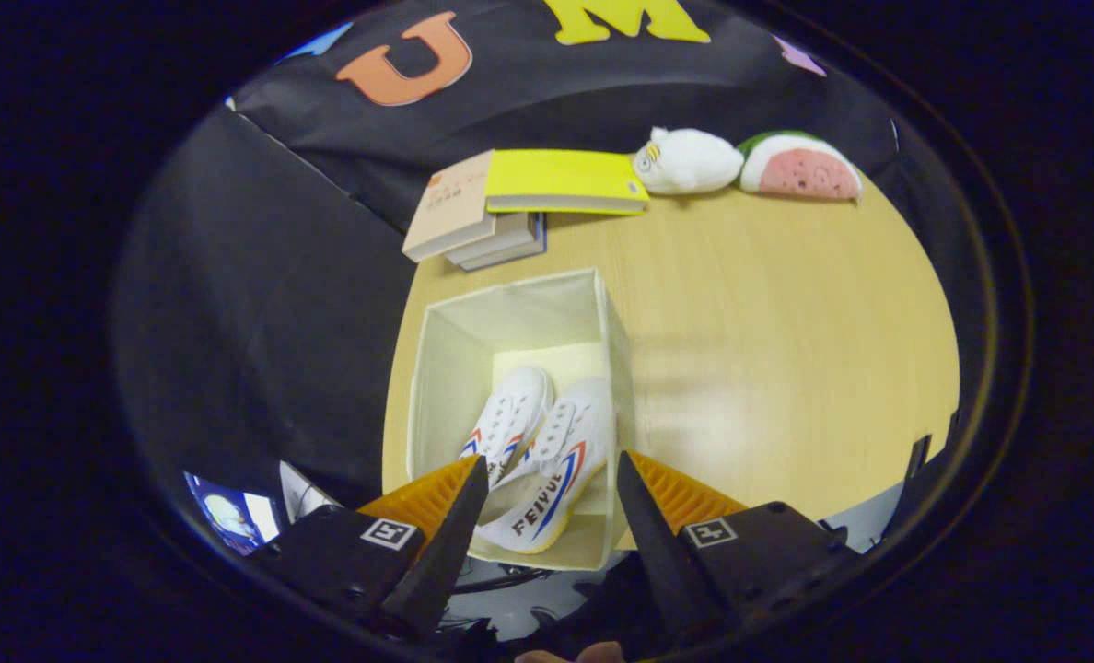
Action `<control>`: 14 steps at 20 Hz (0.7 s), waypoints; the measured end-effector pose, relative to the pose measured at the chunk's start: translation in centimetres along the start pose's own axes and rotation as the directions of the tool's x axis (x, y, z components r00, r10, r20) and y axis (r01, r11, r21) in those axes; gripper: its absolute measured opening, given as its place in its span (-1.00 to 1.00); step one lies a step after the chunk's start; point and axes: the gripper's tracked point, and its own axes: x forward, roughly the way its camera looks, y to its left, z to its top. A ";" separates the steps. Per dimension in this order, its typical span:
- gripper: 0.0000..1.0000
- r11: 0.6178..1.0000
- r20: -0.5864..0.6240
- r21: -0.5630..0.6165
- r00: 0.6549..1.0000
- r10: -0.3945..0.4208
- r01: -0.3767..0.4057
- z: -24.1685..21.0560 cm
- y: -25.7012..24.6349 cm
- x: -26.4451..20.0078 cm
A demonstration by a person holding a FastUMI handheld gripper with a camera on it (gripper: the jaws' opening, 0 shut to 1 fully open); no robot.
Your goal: Open the storage box then place both shoes into the box .Put the left shoe in first, then the right shoe, with the right side of both shoes facing outward in a uniform manner.
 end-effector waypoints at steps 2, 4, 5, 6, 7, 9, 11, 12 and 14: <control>0.81 0.997 0.160 -0.061 0.986 -0.041 0.052 2.7 -2.0 -2.9; 0.81 0.991 0.304 -0.091 0.950 -0.070 0.102 5.1 -3.6 -5.9; 0.81 0.988 0.361 -0.096 0.929 -0.081 0.123 6.0 -4.3 -7.2; 0.82 0.985 0.409 -0.098 0.908 -0.090 0.142 6.4 -4.8 -8.4; 0.83 0.983 0.456 -0.094 0.885 -0.098 0.157 7.0 -5.4 -9.5; 0.86 0.980 0.541 -0.083 0.834 -0.109 0.181 7.7 -6.3 -11.8; 0.89 0.979 0.607 -0.080 0.788 -0.101 0.187 7.9 -6.7 -13.6; 0.95 0.979 0.638 -0.079 0.764 -0.093 0.186 8.0 -6.8 -14.6; 0.95 0.979 0.689 -0.078 0.720 -0.083 0.187 8.1 -6.9 -16.0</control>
